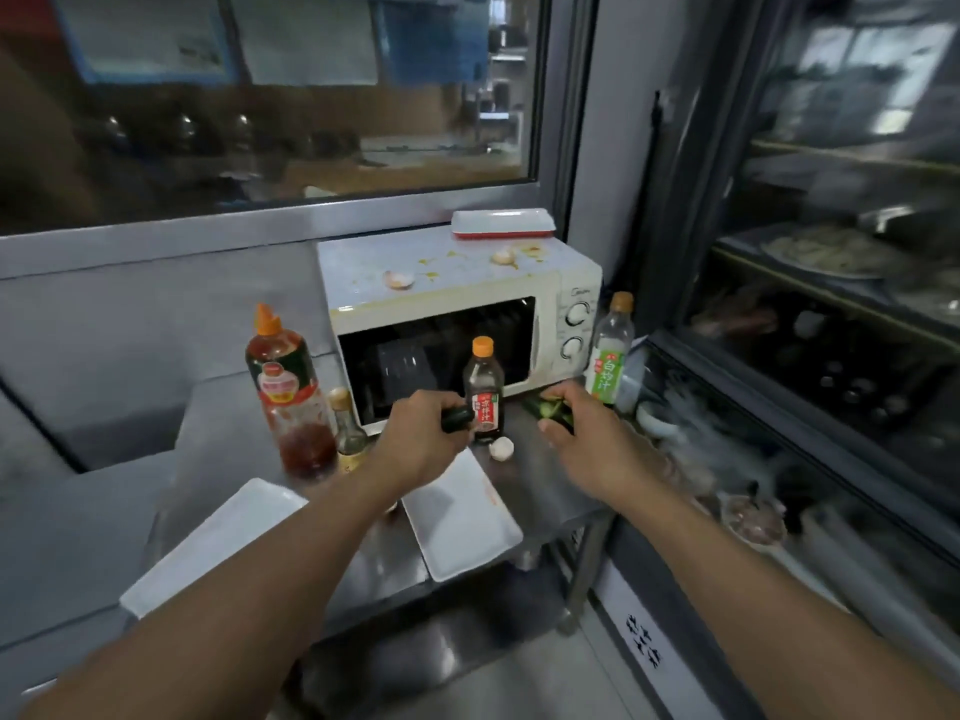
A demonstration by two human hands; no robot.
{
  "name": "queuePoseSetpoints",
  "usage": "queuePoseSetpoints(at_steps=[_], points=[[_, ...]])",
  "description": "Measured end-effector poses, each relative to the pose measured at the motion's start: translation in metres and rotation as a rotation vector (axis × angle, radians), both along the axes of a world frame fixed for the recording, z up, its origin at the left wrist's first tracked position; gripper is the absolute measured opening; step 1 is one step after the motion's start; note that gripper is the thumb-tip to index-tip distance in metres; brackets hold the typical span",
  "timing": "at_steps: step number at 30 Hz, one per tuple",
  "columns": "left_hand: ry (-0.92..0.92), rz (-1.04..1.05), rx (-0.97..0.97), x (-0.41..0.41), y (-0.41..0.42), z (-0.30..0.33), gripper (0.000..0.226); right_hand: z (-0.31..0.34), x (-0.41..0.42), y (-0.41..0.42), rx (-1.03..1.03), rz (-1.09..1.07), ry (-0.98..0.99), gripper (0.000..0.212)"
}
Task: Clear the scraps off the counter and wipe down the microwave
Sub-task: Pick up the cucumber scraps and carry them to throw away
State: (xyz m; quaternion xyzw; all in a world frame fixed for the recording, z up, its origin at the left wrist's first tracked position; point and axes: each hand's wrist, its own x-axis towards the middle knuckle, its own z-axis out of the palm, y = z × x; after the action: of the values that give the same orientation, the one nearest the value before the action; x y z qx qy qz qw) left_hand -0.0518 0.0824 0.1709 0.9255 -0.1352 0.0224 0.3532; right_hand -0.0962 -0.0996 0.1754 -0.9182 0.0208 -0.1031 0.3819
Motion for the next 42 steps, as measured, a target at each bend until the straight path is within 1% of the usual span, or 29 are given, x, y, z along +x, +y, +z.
queuePoseSetpoints(at_steps=[6, 10, 13, 16, 17, 20, 21, 23, 28, 31, 33, 38, 42], points=[[0.055, -0.232, -0.072, -0.035, -0.013, -0.003, 0.003, -0.004, -0.073, -0.002, 0.039, -0.157, 0.027, 0.032], [0.090, -0.356, -0.074, -0.063, -0.040, -0.004, 0.003, -0.001, -0.121, -0.019, -0.019, -0.282, 0.010, 0.030], [0.102, -0.456, -0.092, -0.091, -0.067, -0.003, 0.015, 0.001, -0.161, -0.035, -0.032, -0.369, 0.008, 0.024], [0.076, -0.559, -0.099, -0.125, -0.100, -0.001, 0.008, 0.003, -0.209, -0.054, -0.011, -0.458, 0.014, 0.015], [0.076, -0.590, -0.101, -0.138, -0.112, 0.000, 0.005, 0.004, -0.228, -0.060, -0.009, -0.497, 0.013, 0.015], [0.094, -0.726, -0.107, -0.183, -0.148, 0.007, 0.003, 0.006, -0.291, -0.079, 0.004, -0.618, 0.019, 0.025], [0.098, -0.775, -0.114, -0.201, -0.160, 0.009, 0.002, 0.007, -0.313, -0.084, 0.000, -0.654, 0.019, 0.027], [0.119, -0.852, -0.118, -0.239, -0.183, 0.012, 0.009, 0.008, -0.360, -0.095, 0.009, -0.720, 0.022, 0.027], [0.151, -1.023, -0.081, -0.352, -0.230, 0.013, 0.004, 0.006, -0.484, -0.117, 0.069, -0.884, 0.029, 0.021], [0.134, -1.098, -0.066, -0.427, -0.254, 0.012, 0.016, 0.004, -0.563, -0.125, 0.081, -0.988, 0.028, 0.022], [0.153, -1.144, -0.066, -0.479, -0.267, 0.011, 0.020, 0.002, -0.616, -0.129, 0.073, -1.053, 0.027, 0.023], [0.229, -1.295, -0.054, -0.608, -0.295, 0.003, 0.020, -0.003, -0.750, -0.129, 0.049, -1.209, 0.030, 0.025], [0.227, -1.444, -0.033, -0.710, -0.313, -0.006, 0.016, -0.007, -0.851, -0.122, 0.063, -1.349, 0.023, 0.023]])
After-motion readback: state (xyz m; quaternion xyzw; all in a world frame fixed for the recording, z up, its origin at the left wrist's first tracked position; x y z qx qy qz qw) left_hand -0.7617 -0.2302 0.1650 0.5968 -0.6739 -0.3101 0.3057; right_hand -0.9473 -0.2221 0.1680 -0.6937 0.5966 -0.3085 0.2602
